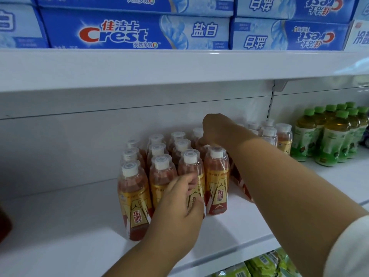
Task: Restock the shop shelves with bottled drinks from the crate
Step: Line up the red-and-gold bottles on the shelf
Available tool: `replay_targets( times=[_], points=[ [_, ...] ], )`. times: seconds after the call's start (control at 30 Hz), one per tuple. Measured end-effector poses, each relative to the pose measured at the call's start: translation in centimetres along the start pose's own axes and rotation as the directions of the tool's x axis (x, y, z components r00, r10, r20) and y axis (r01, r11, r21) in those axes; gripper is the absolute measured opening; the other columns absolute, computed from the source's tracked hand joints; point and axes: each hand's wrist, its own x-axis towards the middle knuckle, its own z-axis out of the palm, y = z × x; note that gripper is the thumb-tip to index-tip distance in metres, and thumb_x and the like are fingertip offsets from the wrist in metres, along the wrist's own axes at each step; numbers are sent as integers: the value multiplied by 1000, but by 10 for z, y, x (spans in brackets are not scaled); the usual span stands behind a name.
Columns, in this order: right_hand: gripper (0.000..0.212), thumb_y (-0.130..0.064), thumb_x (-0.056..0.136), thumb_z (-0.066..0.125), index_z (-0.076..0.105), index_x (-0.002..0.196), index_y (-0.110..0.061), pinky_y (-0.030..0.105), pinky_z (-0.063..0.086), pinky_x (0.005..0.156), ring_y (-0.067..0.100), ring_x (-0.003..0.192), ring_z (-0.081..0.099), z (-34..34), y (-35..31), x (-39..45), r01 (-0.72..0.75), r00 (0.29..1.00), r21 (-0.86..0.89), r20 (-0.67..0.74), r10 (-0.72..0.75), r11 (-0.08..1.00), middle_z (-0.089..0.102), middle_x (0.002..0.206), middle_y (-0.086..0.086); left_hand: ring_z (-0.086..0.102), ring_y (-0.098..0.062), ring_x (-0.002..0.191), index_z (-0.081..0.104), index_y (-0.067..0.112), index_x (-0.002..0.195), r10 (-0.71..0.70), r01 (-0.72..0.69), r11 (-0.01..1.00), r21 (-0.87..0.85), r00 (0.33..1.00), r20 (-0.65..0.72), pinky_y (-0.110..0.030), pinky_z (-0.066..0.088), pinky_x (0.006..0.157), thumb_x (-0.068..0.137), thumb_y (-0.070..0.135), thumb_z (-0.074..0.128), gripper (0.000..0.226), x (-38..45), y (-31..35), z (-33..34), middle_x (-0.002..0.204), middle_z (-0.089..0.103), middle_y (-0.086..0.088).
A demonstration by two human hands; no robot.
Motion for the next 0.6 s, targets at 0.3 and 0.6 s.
replay_targets(
  times=[0.3, 0.6],
  points=[
    [38, -35, 103, 52, 59, 75, -10, 29, 43, 58, 21, 66, 59, -6, 2, -7, -19, 999, 74, 41, 16, 997, 53, 65, 3, 49, 22, 112, 47, 49, 128, -35, 49, 996, -81, 986, 163, -1, 41, 89, 100, 16, 55, 44, -3, 0, 38, 127, 50, 28],
    [30, -24, 100, 51, 65, 116, -3, 35, 55, 73, 26, 91, 67, -2, 29, -9, -21, 997, 173, -69, 34, 985, 69, 100, 11, 54, 16, 112, 49, 64, 107, -175, 212, 960, -184, 965, 197, -19, 48, 100, 96, 21, 56, 45, 20, -11, 81, 120, 58, 28]
  ],
)
